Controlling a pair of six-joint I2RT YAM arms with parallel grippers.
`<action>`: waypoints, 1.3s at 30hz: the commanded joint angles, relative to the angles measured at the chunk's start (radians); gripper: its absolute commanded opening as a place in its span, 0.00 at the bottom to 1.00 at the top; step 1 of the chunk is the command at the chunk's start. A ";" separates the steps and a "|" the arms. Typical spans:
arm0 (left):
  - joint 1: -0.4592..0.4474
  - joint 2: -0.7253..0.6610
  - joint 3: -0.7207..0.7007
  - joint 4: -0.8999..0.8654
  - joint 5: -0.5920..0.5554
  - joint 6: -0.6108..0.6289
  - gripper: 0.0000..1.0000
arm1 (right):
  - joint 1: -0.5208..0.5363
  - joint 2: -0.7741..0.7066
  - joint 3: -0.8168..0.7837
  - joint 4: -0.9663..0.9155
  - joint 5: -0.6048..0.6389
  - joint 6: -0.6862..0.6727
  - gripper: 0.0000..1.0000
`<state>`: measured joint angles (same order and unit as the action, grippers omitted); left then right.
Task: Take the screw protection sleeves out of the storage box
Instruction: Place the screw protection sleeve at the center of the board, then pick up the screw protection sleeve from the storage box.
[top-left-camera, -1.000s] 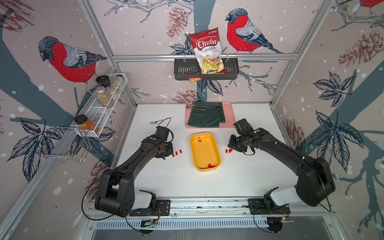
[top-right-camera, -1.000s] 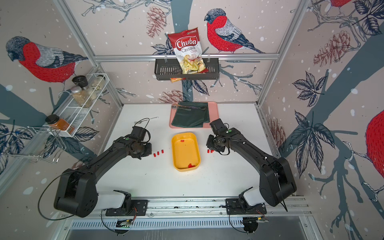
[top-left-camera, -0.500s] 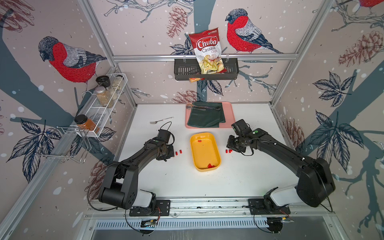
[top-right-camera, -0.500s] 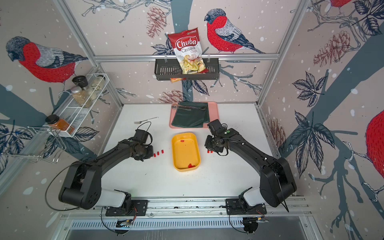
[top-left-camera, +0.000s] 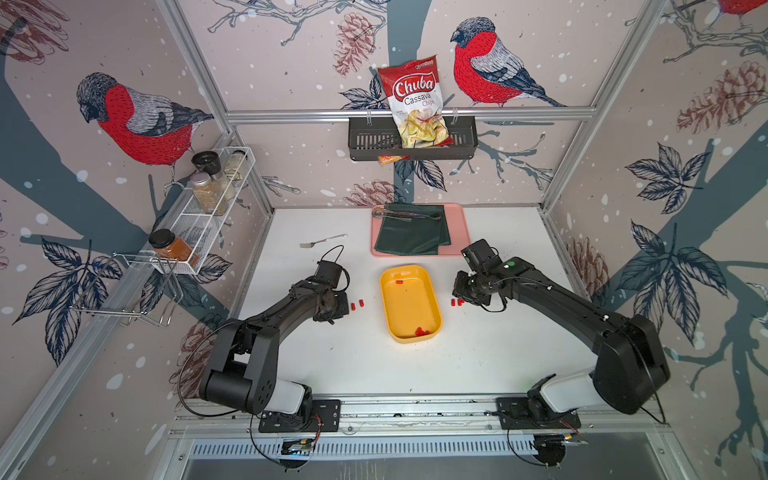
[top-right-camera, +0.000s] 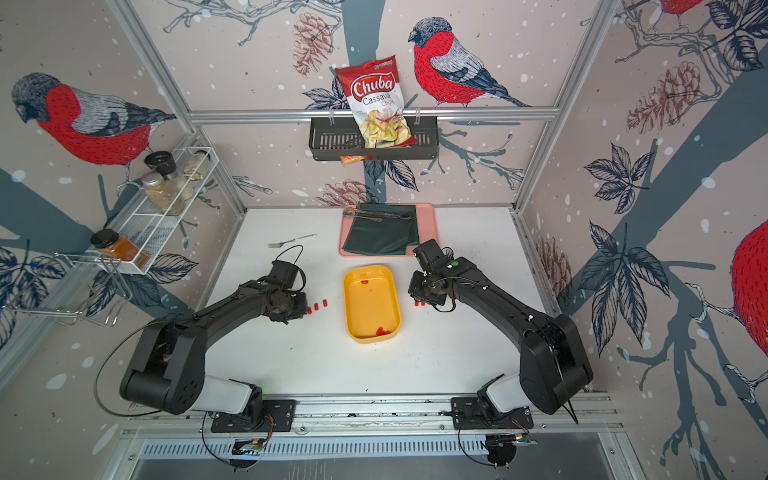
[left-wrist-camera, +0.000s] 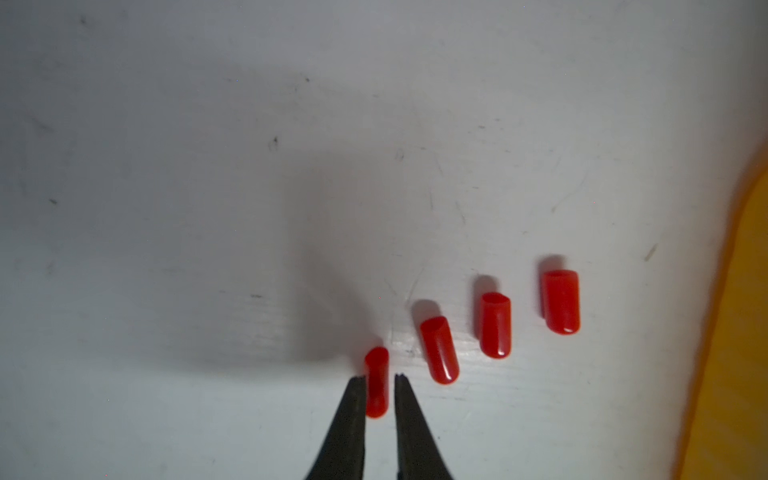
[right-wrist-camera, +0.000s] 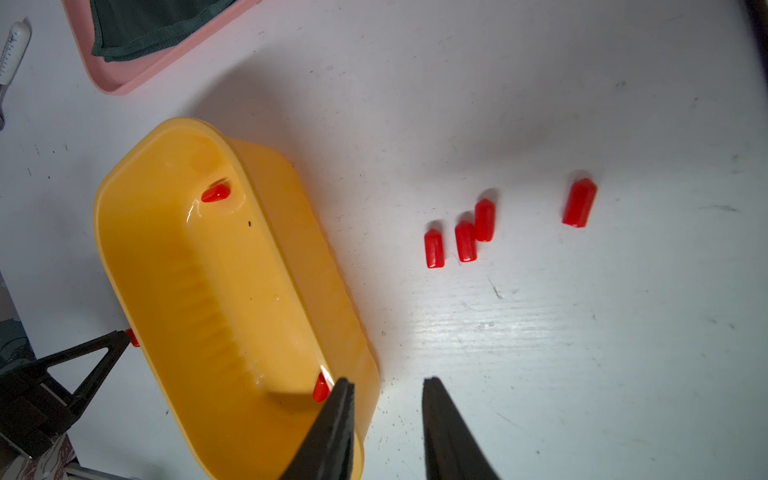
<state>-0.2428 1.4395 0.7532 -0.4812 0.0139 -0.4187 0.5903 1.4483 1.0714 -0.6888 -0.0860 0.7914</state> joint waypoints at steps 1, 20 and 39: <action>0.004 -0.011 0.011 0.000 -0.011 -0.004 0.20 | 0.005 0.004 0.002 0.009 0.012 0.017 0.33; -0.129 -0.175 0.176 0.057 0.236 -0.033 0.31 | 0.095 0.053 0.014 0.286 -0.100 0.332 0.35; -0.519 0.311 0.586 -0.169 -0.217 0.546 0.29 | -0.119 -0.177 -0.243 0.374 -0.118 0.404 0.35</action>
<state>-0.7452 1.6905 1.3125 -0.5507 -0.0341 -0.0521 0.5060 1.3186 0.8585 -0.2733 -0.1867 1.2312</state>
